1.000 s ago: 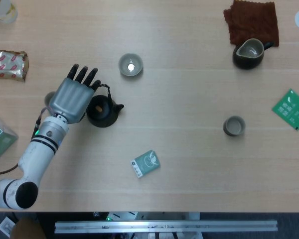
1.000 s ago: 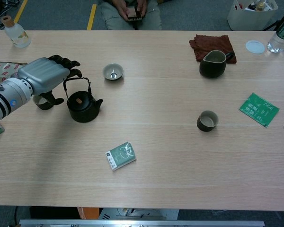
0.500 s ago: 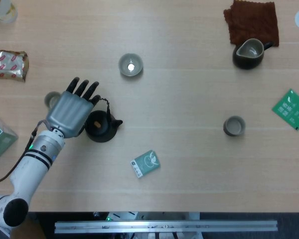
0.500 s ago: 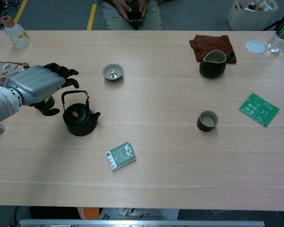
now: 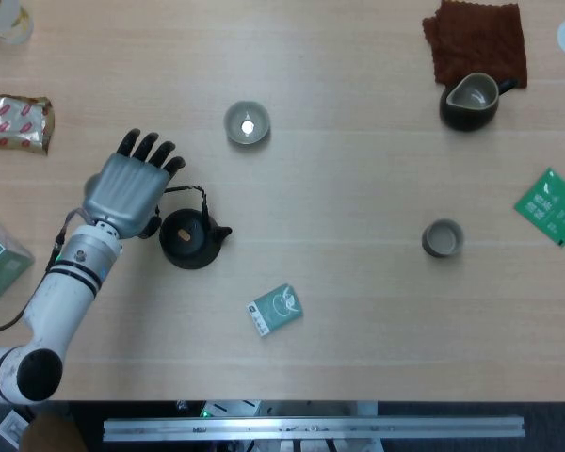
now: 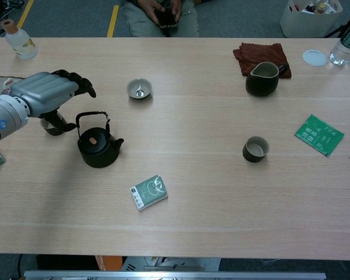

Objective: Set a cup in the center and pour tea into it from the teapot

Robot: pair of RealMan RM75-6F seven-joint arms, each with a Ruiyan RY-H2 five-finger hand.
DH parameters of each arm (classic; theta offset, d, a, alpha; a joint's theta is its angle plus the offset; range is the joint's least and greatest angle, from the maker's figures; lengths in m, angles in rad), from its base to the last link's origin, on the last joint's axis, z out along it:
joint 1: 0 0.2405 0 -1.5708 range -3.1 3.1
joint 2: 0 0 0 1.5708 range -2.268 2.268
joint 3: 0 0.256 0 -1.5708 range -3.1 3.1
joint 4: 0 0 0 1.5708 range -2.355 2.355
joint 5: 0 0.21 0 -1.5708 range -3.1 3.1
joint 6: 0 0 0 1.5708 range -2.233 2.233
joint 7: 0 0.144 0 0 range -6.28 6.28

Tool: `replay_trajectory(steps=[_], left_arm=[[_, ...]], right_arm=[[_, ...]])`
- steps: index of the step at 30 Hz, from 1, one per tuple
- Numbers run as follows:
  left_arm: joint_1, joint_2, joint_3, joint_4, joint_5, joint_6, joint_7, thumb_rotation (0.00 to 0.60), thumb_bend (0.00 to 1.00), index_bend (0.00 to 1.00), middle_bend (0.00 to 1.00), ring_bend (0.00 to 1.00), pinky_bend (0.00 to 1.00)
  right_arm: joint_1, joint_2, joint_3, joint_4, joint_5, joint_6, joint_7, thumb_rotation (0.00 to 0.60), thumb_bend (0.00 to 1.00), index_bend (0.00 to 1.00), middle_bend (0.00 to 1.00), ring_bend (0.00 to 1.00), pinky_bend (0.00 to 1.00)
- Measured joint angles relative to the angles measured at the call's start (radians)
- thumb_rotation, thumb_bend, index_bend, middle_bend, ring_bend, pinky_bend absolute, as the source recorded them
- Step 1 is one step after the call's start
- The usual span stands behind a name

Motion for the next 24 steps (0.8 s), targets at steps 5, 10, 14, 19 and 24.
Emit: replay_trajectory(steps=[5,10,14,19,24], left_arm=[[-0.009,0.003,-0.042,0.019,-0.044,-0.036,-0.087,0.376,0.26,0.22,0.34,0.26,0.00],[-0.012,-0.013,-0.064,0.055,-0.075,-0.076,-0.161,0.247,0.23,0.24,0.35,0.26,0.00],[-0.023,-0.037,-0.073,0.089,-0.112,-0.100,-0.185,0.225,0.22,0.24,0.35,0.26,0.00],[-0.044,-0.065,-0.073,0.125,-0.168,-0.120,-0.190,0.201,0.20,0.24,0.35,0.27,0.00],[-0.066,-0.084,-0.060,0.148,-0.221,-0.137,-0.181,0.161,0.19,0.24,0.35,0.28,0.00]], right_arm=[[0.001,-0.003,0.000,0.008,0.002,-0.006,0.006,0.600,0.22,0.31,0.31,0.17,0.30],[0.003,-0.007,0.000,0.015,0.002,-0.009,0.013,0.600,0.22,0.31,0.31,0.17,0.30],[0.003,-0.009,0.000,0.022,0.005,-0.011,0.021,0.600,0.22,0.31,0.31,0.17,0.30],[-0.001,-0.010,-0.001,0.030,0.008,-0.010,0.031,0.600,0.22,0.31,0.31,0.17,0.30],[-0.002,-0.010,-0.002,0.037,0.007,-0.009,0.041,0.600,0.22,0.31,0.31,0.17,0.30]])
